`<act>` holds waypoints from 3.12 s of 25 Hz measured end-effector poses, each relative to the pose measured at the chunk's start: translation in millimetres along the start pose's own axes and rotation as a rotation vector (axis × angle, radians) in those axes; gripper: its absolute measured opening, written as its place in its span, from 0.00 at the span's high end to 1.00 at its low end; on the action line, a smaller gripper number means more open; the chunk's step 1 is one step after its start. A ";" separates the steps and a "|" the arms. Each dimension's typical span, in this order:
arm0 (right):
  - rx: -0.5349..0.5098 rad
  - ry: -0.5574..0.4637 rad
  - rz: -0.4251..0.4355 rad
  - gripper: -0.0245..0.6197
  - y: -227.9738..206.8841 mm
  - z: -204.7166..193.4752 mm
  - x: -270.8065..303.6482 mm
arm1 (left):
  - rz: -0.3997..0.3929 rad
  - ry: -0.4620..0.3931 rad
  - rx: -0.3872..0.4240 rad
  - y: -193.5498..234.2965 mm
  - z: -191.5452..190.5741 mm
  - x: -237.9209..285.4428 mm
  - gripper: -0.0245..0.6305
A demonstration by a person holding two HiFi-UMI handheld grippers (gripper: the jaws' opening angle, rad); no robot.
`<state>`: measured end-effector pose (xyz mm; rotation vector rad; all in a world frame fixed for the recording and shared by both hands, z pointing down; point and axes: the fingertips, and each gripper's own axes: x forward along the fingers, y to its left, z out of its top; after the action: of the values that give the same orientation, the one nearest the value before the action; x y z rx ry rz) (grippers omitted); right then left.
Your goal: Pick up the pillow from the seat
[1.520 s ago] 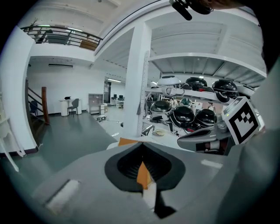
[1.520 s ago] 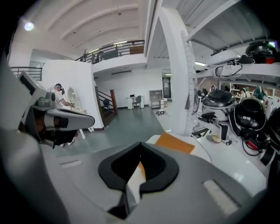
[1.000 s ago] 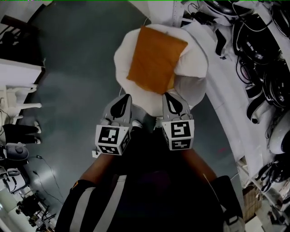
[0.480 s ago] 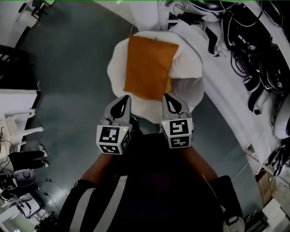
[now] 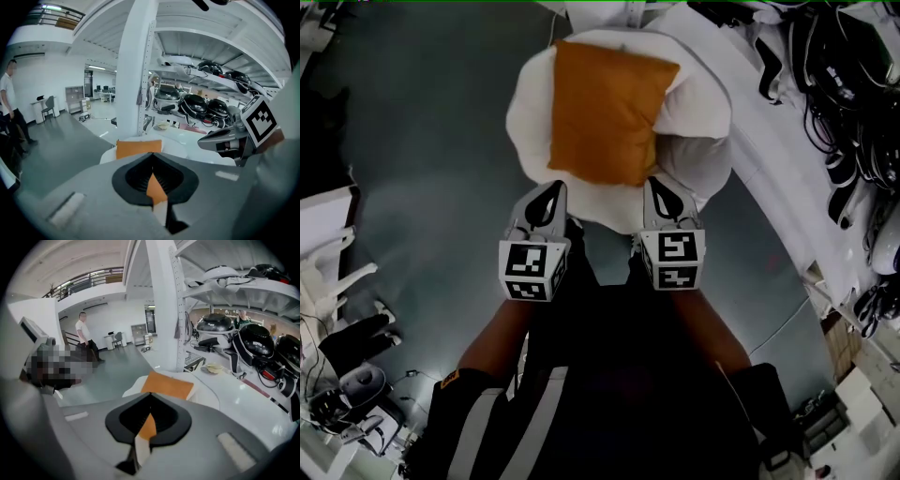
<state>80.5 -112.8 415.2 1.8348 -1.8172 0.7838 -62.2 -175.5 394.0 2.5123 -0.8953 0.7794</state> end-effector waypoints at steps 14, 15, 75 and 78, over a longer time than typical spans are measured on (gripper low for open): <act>0.084 0.223 -0.042 0.75 -10.4 -96.7 128.6 | -0.094 0.160 -0.031 74.5 -99.4 112.6 0.76; 0.094 0.236 -0.044 0.74 -11.2 -104.4 137.0 | -0.099 0.171 -0.029 78.9 -106.3 120.7 0.75; 0.270 0.443 -0.124 0.79 -47.1 -314.9 362.7 | -0.144 0.452 0.027 178.2 -343.8 361.1 0.65; 0.275 0.435 -0.127 0.85 -45.5 -311.7 364.2 | -0.138 0.454 0.035 179.4 -341.8 362.5 0.72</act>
<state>90.0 -176.2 892.4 1.7430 -1.3576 1.3167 -75.3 -305.9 907.0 2.2512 -0.5492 1.2559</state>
